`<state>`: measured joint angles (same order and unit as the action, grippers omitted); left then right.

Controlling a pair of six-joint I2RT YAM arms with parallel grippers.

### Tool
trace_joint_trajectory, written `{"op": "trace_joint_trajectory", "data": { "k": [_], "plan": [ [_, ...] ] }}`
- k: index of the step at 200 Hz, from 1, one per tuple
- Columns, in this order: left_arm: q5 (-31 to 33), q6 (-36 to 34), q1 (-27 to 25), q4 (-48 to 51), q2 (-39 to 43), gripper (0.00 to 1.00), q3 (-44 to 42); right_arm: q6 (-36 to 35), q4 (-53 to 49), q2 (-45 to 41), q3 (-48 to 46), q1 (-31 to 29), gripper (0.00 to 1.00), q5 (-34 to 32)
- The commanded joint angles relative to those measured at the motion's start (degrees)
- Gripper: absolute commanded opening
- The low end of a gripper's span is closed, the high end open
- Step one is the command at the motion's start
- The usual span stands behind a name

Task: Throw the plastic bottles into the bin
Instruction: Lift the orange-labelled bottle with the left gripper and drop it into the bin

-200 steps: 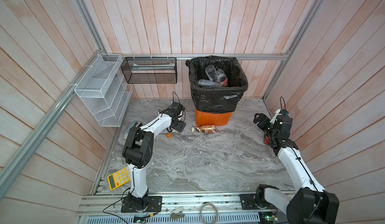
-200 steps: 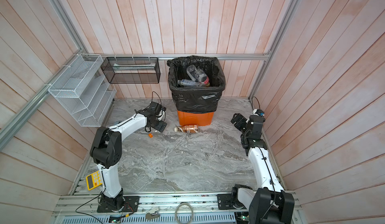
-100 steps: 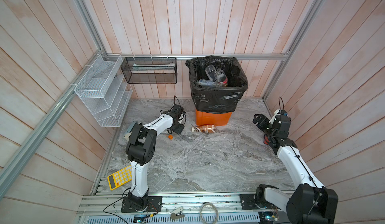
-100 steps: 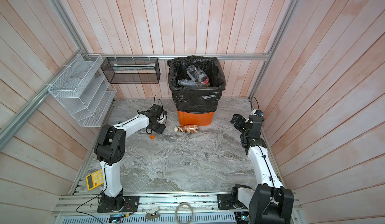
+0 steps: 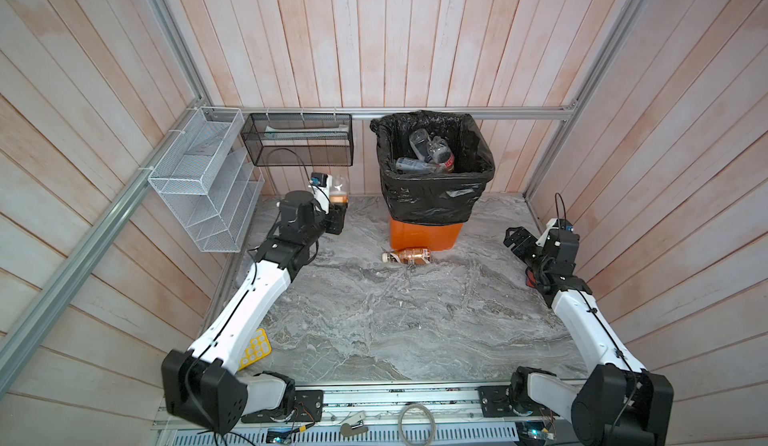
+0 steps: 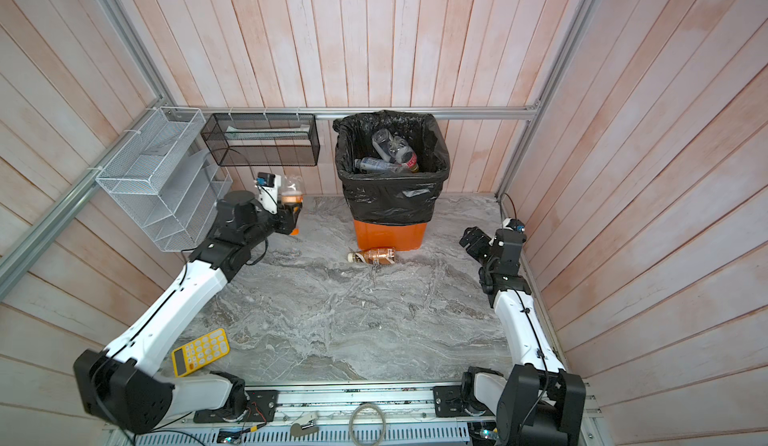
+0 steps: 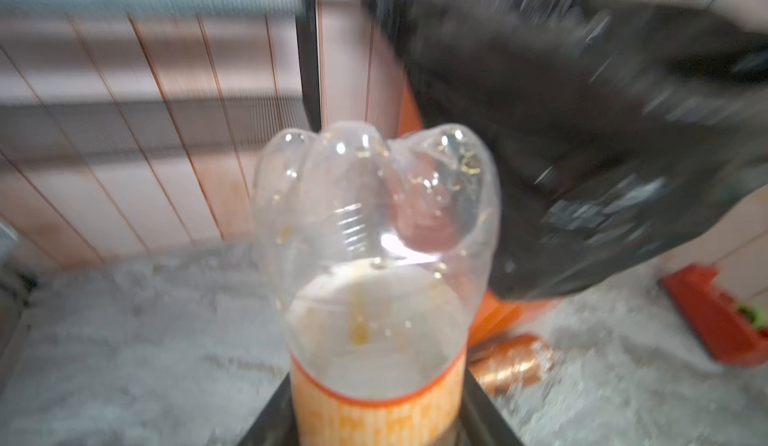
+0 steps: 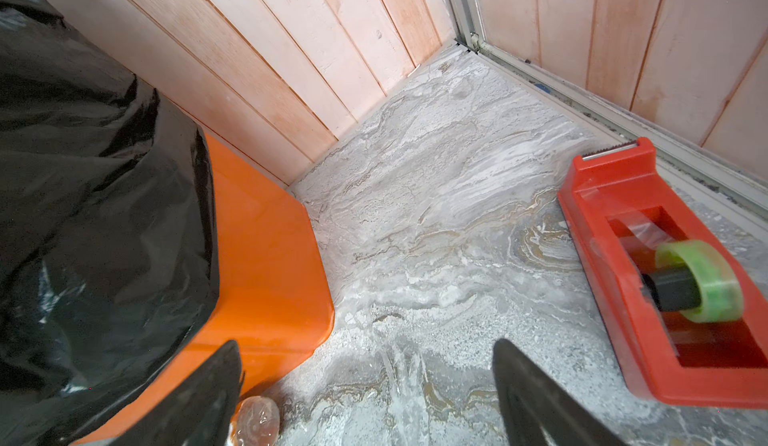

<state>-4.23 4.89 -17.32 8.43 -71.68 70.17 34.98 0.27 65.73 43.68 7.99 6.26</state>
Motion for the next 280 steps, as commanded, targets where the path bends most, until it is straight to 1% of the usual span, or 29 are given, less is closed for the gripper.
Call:
{"op": "trace_joint_trajectory", "data": {
  "k": [1, 18, 26, 35, 43, 53, 65, 67, 73, 82, 88, 94, 100, 107, 114, 120, 127, 137, 147, 157, 166, 191, 208, 238, 263, 280],
  "plan": [
    [0.62, 3.0, -0.06, -18.37, 2.85, 0.44, -1.06, 0.53, 1.49, 0.01, -0.89, 0.37, 0.94, -0.37],
    [-1.31, 5.3, -0.16, -23.92, 1.15, 0.46, 2.51, 0.43, 1.54, -0.33, -0.91, 0.38, 0.94, -0.17],
    [-3.54, 6.8, -0.26, -25.13, -1.06, 0.46, 5.35, 0.2, 1.44, -0.64, -0.88, 0.34, 0.94, -0.17],
    [-5.85, 8.09, -0.8, -24.64, -4.46, 0.46, 9.7, 0.11, 1.37, -1.08, -0.96, 0.38, 0.94, -0.26],
    [-6.65, 7.93, -2.21, -21.1, -8.84, 0.45, 15.45, 0.01, 1.4, -1.46, -0.86, 0.38, 0.94, -0.28],
    [-7.65, 5.63, -4.99, -11.17, -15.96, 0.45, 26.66, -0.21, 1.2, -1.89, -0.67, 0.36, 0.94, -0.02],
    [-7.81, 3.12, -7.94, 3.83, -26.91, 0.45, 44.46, -0.61, 0.66, -2.22, -0.28, 0.39, 0.94, 0.07],
    [-7.74, 2.94, -8.33, 6.77, -28.95, 0.46, 47.78, -0.75, 0.53, -2.26, -0.25, 0.39, 0.94, 0.0],
    [-7.46, 2.99, -9.13, 15.02, -34.82, 0.53, 57.6, -1.07, 0.24, -2.39, -0.06, 0.37, 0.94, 0.03],
    [-7.62, 4.35, -9.77, 24.2, -42.88, 0.56, 70.52, -1.59, -0.21, -2.74, 0.11, 0.41, 0.94, -0.02],
    [-7.99, 5.68, -9.92, 28.44, -47.31, 0.58, 79.04, -1.94, -0.46, -3.03, 0.14, 0.39, 0.94, -0.04],
    [-8.28, 6.92, -9.92, 31.28, -50.95, 0.65, 85.32, -2.24, -0.83, -3.3, 0.28, 0.38, 0.94, -0.19],
    [-8.09, 7.67, -9.92, 32.84, -53.31, 0.73, 89.93, -2.57, -1.03, -3.56, 0.31, 0.38, 0.94, -0.26],
    [-7.75, 8.26, -10.01, 33.01, -54.38, 0.78, 92.33, -2.95, -1.25, -3.89, 0.36, 0.48, 0.95, -0.37],
    [-7.35, 8.48, -10.08, 31.62, -53.74, 0.8, 91.57, -3.2, -1.4, -4.11, 0.42, 0.46, 0.95, -0.4],
    [-6.91, 8.48, -10.1, 29.23, -52.06, 0.82, 88.42, -3.33, -1.53, -4.26, 0.39, 0.51, 0.95, -0.41],
    [-6.4, 8.43, -10.19, 24.96, -48.76, 0.88, 82.33, -3.43, -1.59, -4.3, 0.34, 0.5, 0.95, -0.33],
    [-5.37, 8.31, -10.28, 16.8, -42.7, 1.0, 70.75, -3.39, -1.41, -4.24, 0.39, 0.47, 0.95, -0.2],
    [-4.16, 8.53, -10.34, 8.79, -36.86, 1.0, 59.77, -3.19, -1.23, -4.0, 0.14, 0.45, 0.95, 0.0],
    [-2.57, 8.39, -10.35, 4.88, -33.03, 1.0, 53.25, -2.93, -1.0, -3.7, 0.07, 0.45, 0.95, 0.32],
    [-1.33, 7.62, -10.32, 5.04, -31.46, 1.0, 51.32, -2.69, -0.77, -3.42, -0.07, 0.48, 0.94, 0.74],
    [0.7, 5.28, -10.36, 8.4, -29.73, 1.0, 49.85, -2.22, -0.36, -2.87, 0.0, 0.45, 0.94, 1.21],
    [1.54, 4.65, -10.31, 7.1, -27.7, 1.0, 45.97, -1.64, -0.27, -2.91, -0.44, 0.49, 0.94, 1.39],
    [3.52, 3.67, -10.32, 1.92, -21.95, 1.0, 33.86, 1.13, 0.74, -3.29, -2.92, 0.5, 0.93, 3.43],
    [7.18, 2.89, -10.07, -1.26, -16.44, 1.0, 22.82, 6.83, 5.03, -3.0, -7.89, 0.16, 0.91, 8.05],
    [7.82, 2.66, -9.12, -1.67, -13.25, 1.0, 15.94, 10.89, 8.38, -1.79, -10.91, -2.01, 0.91, 9.29]
  ]
}}
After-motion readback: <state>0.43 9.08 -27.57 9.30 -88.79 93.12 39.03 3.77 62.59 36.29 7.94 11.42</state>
